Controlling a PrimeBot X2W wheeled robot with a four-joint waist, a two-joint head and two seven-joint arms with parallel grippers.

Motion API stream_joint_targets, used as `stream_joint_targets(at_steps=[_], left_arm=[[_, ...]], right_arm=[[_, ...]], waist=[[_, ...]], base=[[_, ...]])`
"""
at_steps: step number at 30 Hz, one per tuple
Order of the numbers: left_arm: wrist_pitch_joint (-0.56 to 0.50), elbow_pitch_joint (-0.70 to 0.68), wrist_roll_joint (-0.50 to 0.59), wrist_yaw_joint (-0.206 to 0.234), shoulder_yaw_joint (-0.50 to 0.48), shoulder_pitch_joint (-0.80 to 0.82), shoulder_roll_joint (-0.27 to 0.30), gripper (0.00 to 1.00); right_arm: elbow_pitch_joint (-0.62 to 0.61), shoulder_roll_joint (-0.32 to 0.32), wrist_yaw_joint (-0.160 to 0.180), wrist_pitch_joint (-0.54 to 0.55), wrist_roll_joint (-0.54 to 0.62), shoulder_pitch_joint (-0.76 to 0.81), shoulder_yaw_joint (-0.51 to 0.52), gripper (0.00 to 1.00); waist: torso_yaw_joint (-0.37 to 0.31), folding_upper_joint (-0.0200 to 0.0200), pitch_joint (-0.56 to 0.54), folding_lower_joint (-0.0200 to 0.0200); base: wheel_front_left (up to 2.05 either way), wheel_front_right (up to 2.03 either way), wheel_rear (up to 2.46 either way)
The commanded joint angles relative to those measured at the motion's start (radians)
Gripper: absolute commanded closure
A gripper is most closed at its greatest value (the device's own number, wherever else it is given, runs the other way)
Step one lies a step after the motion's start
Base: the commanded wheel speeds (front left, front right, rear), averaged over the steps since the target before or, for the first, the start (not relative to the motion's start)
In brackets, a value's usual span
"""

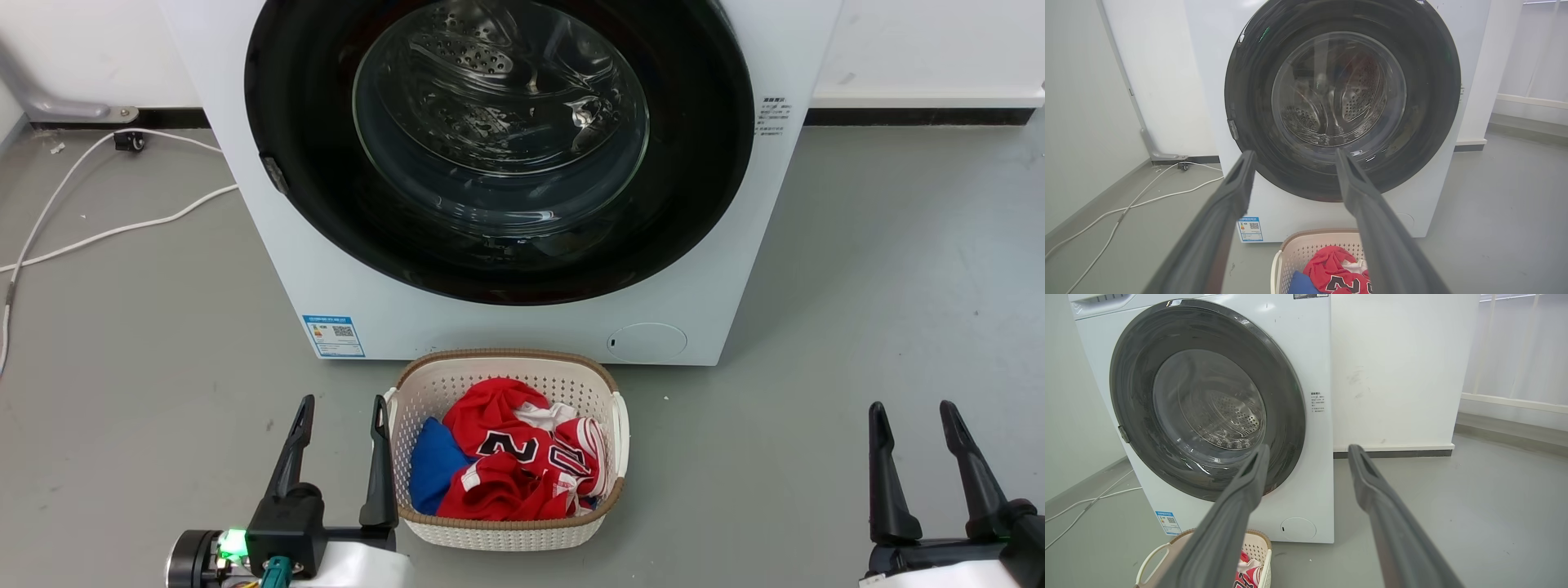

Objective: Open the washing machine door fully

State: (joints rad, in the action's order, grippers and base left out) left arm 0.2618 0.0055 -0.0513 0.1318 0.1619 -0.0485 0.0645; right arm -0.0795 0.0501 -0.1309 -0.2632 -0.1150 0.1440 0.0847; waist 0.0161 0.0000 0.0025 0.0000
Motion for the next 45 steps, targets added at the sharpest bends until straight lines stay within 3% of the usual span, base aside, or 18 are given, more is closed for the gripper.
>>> stream_joint_targets(at_steps=[1, 19, 21, 22, 23, 29, 32, 34, 35, 36, 37, 43, 45], left_arm=[[0.004, 0.006, -0.004, -0.007, -0.006, -0.008, -0.001, 0.0], [0.004, 0.022, 0.001, -0.017, -0.025, -0.008, -0.013, 0.0], [0.004, 0.023, -0.001, -0.017, -0.026, -0.008, -0.014, 0.0], [0.004, 0.023, -0.001, -0.017, -0.026, -0.008, -0.014, 0.0], [0.004, 0.023, -0.002, -0.017, -0.027, -0.008, -0.014, 0.0], [0.004, 0.025, -0.007, -0.016, -0.027, -0.01, -0.014, 0.0], [0.004, 0.025, -0.013, -0.011, -0.026, -0.012, -0.014, 0.0], [0.004, 0.025, -0.013, -0.012, -0.025, -0.012, -0.014, 0.0], [0.004, 0.025, -0.012, -0.01, -0.026, -0.013, -0.015, 0.0], [0.004, 0.025, -0.013, -0.01, -0.026, -0.013, -0.014, 0.0], [0.004, 0.025, -0.013, -0.01, -0.026, -0.013, -0.014, 0.0], [0.004, 0.024, -0.021, -0.009, -0.028, -0.012, -0.014, 0.0], [0.004, 0.025, -0.022, -0.008, -0.031, -0.013, -0.014, 0.0]], right_arm=[[0.006, 0.0, 0.0, -0.002, -0.008, 0.009, -0.003, 0.0], [0.043, 0.0, 0.0, -0.002, -0.027, 0.011, -0.009, 0.0], [0.044, 0.0, 0.0, -0.002, -0.032, 0.01, -0.01, 0.84], [0.044, 0.0, 0.0, -0.002, -0.032, 0.01, -0.01, 0.84], [0.046, 0.0, 0.0, -0.002, -0.034, 0.009, -0.011, 1.0], [0.04, 0.0, 0.0, -0.002, -0.098, 0.002, -0.026, 1.0], [0.045, 0.002, 0.001, -0.003, -0.332, 0.0, -0.034, 1.0], [0.043, 0.001, 0.0, -0.002, -0.388, -0.004, -0.038, 1.0], [0.065, -0.001, 0.0, -0.002, -0.545, -0.003, -0.045, 1.0], [0.077, -0.001, 0.0, -0.002, -0.619, -0.005, -0.058, 1.0], [0.077, -0.001, 0.0, -0.002, -0.619, -0.005, -0.058, 1.0], [0.107, 0.0, 0.0, -0.002, -1.095, -0.023, -0.078, 1.0], [0.108, 0.0, 0.0, -0.002, -1.184, -0.025, -0.091, 1.0]], waist=[[0.0, 0.0, 0.0, 0.0], [0.002, 0.0, 0.002, 0.0], [0.002, 0.0, 0.003, 0.0], [0.002, 0.0, 0.003, 0.0], [0.002, 0.0, 0.003, 0.0], [-0.001, 0.0, 0.003, 0.0], [-0.005, 0.0, 0.002, 0.0], [-0.006, 0.0, 0.001, 0.0], [-0.009, 0.0, 0.001, 0.0], [-0.009, 0.0, 0.0, 0.0], [-0.009, 0.0, 0.0, 0.0], [-0.013, 0.0, 0.0, 0.0], [-0.015, 0.0, 0.0, 0.0]], base=[[0.0, 0.0, 0.0], [0.0, 0.0, 0.0], [0.0, 0.0, 0.0], [0.0, 0.0, 0.0], [0.0, 0.0, 0.0], [0.0, 0.0, 0.0], [0.0, 0.0, 0.0], [0.0, 0.0, 0.0], [0.0, 0.0, 0.0], [0.0, 0.0, 0.0], [0.0, 0.0, 0.0], [0.0, 0.0, 0.0], [0.0, 0.0, 0.0]])
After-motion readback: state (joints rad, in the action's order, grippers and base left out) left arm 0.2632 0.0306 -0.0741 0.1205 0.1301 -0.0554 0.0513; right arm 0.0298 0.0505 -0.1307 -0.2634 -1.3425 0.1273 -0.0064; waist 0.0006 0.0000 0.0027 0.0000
